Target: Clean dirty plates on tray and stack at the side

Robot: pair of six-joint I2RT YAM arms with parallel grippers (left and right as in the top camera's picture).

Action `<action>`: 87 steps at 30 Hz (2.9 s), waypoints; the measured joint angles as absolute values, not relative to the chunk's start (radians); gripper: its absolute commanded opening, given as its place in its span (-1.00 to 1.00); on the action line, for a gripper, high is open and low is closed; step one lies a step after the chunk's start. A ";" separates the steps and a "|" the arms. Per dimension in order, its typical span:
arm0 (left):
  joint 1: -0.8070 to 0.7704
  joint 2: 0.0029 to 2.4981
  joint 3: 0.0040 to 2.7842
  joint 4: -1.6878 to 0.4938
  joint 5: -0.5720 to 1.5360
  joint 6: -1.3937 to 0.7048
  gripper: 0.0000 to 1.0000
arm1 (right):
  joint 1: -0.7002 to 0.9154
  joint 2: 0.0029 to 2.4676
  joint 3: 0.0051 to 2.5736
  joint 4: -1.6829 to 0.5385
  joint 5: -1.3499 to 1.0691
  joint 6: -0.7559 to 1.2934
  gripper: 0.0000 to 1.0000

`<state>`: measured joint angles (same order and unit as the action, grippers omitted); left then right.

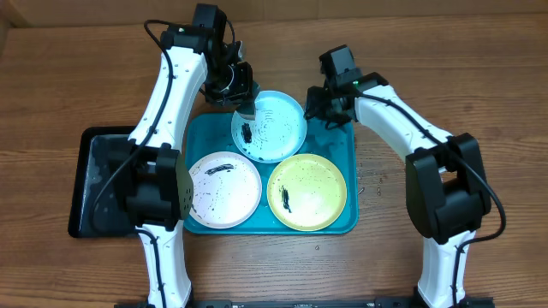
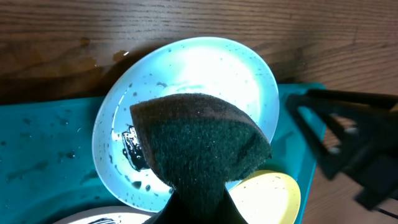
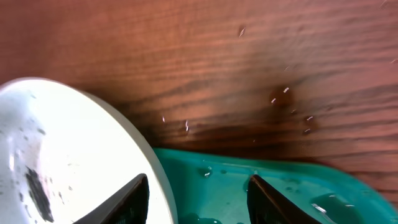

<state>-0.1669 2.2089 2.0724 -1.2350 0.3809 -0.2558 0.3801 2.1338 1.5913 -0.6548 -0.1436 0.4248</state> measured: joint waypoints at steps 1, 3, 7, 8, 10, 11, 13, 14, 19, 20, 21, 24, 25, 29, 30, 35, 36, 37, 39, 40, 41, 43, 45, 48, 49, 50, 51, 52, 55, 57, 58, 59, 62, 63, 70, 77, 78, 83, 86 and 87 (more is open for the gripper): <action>-0.167 2.209 2.072 -1.234 0.381 -0.256 -0.92 | 0.381 2.141 1.591 -0.655 -0.150 0.419 0.04; -0.167 2.209 2.072 -1.234 0.381 -0.256 -0.92 | 0.383 2.156 1.589 -0.655 -0.160 0.411 0.04; -0.167 2.209 2.072 -1.229 0.381 -0.256 -0.92 | 0.383 2.163 1.577 -0.674 -0.186 0.371 0.04; -0.167 2.209 2.072 -1.227 0.381 -0.256 -0.91 | 0.383 2.165 1.576 -0.675 -0.200 0.352 0.04; -0.167 2.209 2.072 -1.222 0.381 -0.256 -0.91 | 0.383 2.165 1.576 -0.679 -0.214 0.331 -0.03; -0.167 2.209 2.072 -1.219 0.381 -0.256 -0.91 | 0.383 2.165 1.576 -0.681 -0.221 0.321 -0.09; -0.167 2.209 2.072 -1.219 0.381 -0.256 -0.91 | 0.383 2.165 1.576 -0.682 -0.228 0.311 -0.18; -0.167 2.209 2.072 -1.219 0.381 -0.256 -0.91 | 0.383 2.165 1.576 -0.682 -0.230 0.306 -0.21; -0.167 2.209 2.072 -1.218 0.381 -0.259 -0.92 | 0.383 2.166 1.576 -0.697 -0.235 0.294 -0.56; -0.168 2.209 2.072 -1.219 0.381 -0.259 -0.92 | 0.383 2.166 1.576 -0.699 -0.236 0.294 -0.59; -0.171 2.209 2.072 -1.219 0.381 -0.259 -0.91 | 0.383 2.167 1.576 -0.700 -0.238 0.293 -0.60; -0.176 2.209 2.072 -1.218 0.381 -0.262 -0.92 | 0.383 2.169 1.576 -0.706 -0.240 0.292 -0.60; -0.181 2.209 2.072 -1.218 0.381 -0.263 -0.91 | 0.383 2.169 1.576 -0.709 -0.241 0.293 -0.60; -0.212 2.209 2.072 -1.208 0.364 -0.292 -0.79 | 0.383 2.169 1.576 -0.719 -0.244 0.303 -0.60; -0.223 2.209 2.069 -1.201 0.358 -0.302 -0.78 | 0.383 2.170 1.576 -0.719 -0.245 0.304 -0.60; -0.267 2.209 2.022 -1.168 0.341 -0.343 -0.80 | 0.383 2.170 1.576 -0.728 -0.248 0.310 -0.60; -0.274 2.209 2.010 -1.158 0.339 -0.345 -0.80 | 0.383 2.170 1.576 -0.728 -0.248 0.310 -0.60; -0.281 2.209 1.995 -1.142 0.336 -0.352 -0.80 | 0.383 2.170 1.576 -0.730 -0.248 0.310 -0.60; -0.291 2.209 1.968 -1.115 0.327 -0.369 -0.78 | 0.383 2.170 1.576 -0.733 -0.248 0.310 -0.60; -0.295 2.209 1.952 -1.098 0.320 -0.380 -0.75 | 0.383 2.170 1.576 -0.734 -0.248 0.311 -0.60; -0.296 2.209 1.940 -1.084 0.316 -0.388 -0.74 | 0.383 2.170 1.576 -0.734 -0.248 0.311 -0.60; -0.300 2.209 1.910 -1.053 0.309 -0.402 -0.69 | 0.383 2.170 1.576 -0.736 -0.248 0.311 -0.60; -0.301 2.209 1.882 -1.022 0.304 -0.413 -0.63 | 0.383 2.170 1.576 -0.738 -0.248 0.311 -0.60; -0.301 2.209 1.843 -0.990 0.299 -0.432 -0.49 | 0.383 2.170 1.576 -0.738 -0.248 0.311 -0.60; -0.301 2.209 1.832 -0.980 0.299 -0.445 -0.47 | 0.383 2.170 1.576 -0.738 -0.248 0.311 -0.60; -0.302 2.209 1.825 -0.971 0.298 -0.448 -0.43 | 0.383 2.170 1.576 -0.739 -0.247 0.311 -0.60; -0.302 2.209 1.821 -0.965 0.298 -0.451 -0.31 | 0.383 2.170 1.576 -0.739 -0.248 0.311 -0.60; -0.302 2.209 1.817 -0.957 0.297 -0.457 -0.17 | 0.383 2.170 1.576 -0.741 -0.248 0.311 -0.60; -0.309 2.209 1.817 -0.929 0.295 -0.471 0.12 | 0.383 2.170 1.576 -0.742 -0.248 0.311 -0.60; -0.313 2.209 1.816 -0.919 0.294 -0.471 0.11 | 0.383 2.170 1.576 -0.743 -0.248 0.311 -0.59; -0.315 2.209 1.816 -0.918 0.294 -0.469 0.11 | 0.383 2.170 1.576 -0.743 -0.248 0.312 -0.59; -0.319 2.209 1.816 -0.919 0.294 -0.464 0.11 | 0.383 2.170 1.576 -0.744 -0.248 0.312 -0.59; -0.321 2.209 1.816 -0.925 0.294 -0.442 0.07 | 0.383 2.170 1.576 -0.747 -0.248 0.314 -0.59; -0.320 2.209 1.816 -0.934 0.294 -0.437 0.05 | 0.383 2.170 1.576 -0.748 -0.248 0.313 -0.59; -0.319 2.209 1.816 -0.992 0.287 -0.419 -0.06 | 0.383 2.170 1.576 -0.742 -0.248 0.313 -0.58; -0.352 2.209 1.816 -0.986 0.226 -0.422 -0.11 | 0.383 2.170 1.576 -0.738 -0.248 0.313 -0.58; -0.359 2.209 1.816 -0.986 0.216 -0.425 -0.20 | 0.383 2.170 1.576 -0.741 -0.248 0.314 -0.58; -0.374 2.209 1.816 -0.980 0.182 -0.443 -0.36 | 0.383 2.170 1.576 -0.745 -0.248 0.314 -0.59; -0.374 2.209 1.816 -0.980 0.177 -0.443 -0.35 | 0.383 2.170 1.576 -0.745 -0.247 0.313 -0.58; -0.373 2.209 1.816 -0.980 0.175 -0.443 -0.35 | 0.383 2.170 1.576 -0.745 -0.247 0.314 -0.58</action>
